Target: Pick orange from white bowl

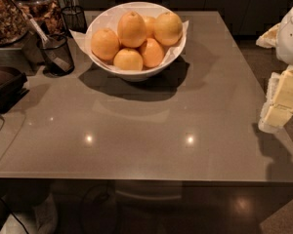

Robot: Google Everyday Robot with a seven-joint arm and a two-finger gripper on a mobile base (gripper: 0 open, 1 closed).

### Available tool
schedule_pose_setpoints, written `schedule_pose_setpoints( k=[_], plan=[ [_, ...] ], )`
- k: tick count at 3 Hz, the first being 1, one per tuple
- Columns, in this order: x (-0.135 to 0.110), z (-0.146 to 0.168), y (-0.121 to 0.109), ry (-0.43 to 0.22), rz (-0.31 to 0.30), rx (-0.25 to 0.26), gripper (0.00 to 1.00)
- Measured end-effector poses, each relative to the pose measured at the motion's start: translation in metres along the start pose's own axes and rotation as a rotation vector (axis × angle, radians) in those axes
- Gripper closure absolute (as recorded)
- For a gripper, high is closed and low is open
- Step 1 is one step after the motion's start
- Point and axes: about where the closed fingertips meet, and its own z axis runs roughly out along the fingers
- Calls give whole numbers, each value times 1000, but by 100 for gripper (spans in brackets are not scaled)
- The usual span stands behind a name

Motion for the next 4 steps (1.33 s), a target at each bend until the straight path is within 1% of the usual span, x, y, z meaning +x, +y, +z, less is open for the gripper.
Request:
schedule_pose_setpoints(
  k=[1, 3, 4],
  plan=[
    [-4, -2, -2, -6, -8, 3, 0],
    [-36, 7, -20, 21, -100, -21, 0],
    [-38, 6, -22, 14, -100, -11, 0]
  ],
)
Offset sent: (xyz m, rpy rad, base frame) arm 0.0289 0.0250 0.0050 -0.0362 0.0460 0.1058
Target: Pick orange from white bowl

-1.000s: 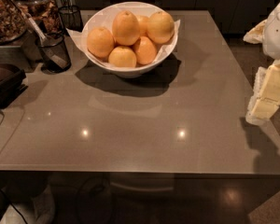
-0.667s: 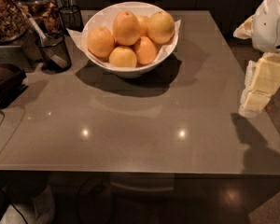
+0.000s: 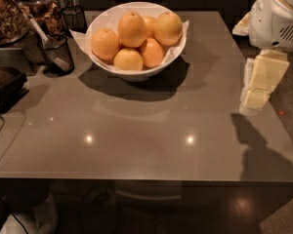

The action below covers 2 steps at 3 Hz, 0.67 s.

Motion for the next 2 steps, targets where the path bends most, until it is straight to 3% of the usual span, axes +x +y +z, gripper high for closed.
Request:
schedule_pose_setpoints(
  k=[1, 2],
  plan=[
    [-9, -2, -19, -68, 50, 23, 0],
    [-29, -3, -53, -102, 88, 32, 0]
  ],
)
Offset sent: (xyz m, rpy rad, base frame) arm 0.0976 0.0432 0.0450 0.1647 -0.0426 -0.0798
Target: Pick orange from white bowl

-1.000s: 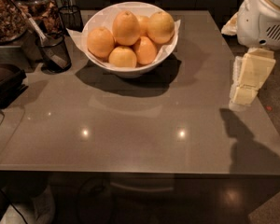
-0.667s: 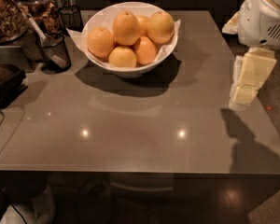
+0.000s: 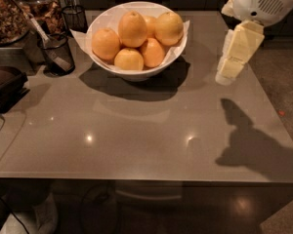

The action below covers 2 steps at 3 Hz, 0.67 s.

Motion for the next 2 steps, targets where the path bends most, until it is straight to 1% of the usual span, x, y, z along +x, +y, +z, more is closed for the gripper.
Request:
schedule_pose_setpoints(
  k=[1, 2],
  plan=[
    [-32, 6, -24, -22, -33, -17, 0],
    [-39, 4, -29, -40, -38, 2, 0]
  ],
)
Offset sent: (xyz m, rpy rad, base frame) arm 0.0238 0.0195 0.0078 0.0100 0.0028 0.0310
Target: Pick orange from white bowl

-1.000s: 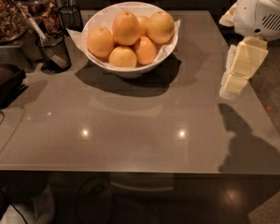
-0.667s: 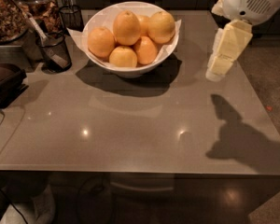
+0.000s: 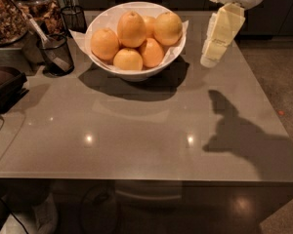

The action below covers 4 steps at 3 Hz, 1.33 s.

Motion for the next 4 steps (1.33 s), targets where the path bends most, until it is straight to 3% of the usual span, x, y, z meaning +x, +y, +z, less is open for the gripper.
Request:
schedule_pose_setpoints(
  k=[1, 3, 4],
  plan=[
    [-15, 8, -12, -35, 7, 23, 0],
    [-69, 27, -44, -31, -71, 19, 0],
    [-75, 26, -47, -46, -74, 32, 0]
  ],
)
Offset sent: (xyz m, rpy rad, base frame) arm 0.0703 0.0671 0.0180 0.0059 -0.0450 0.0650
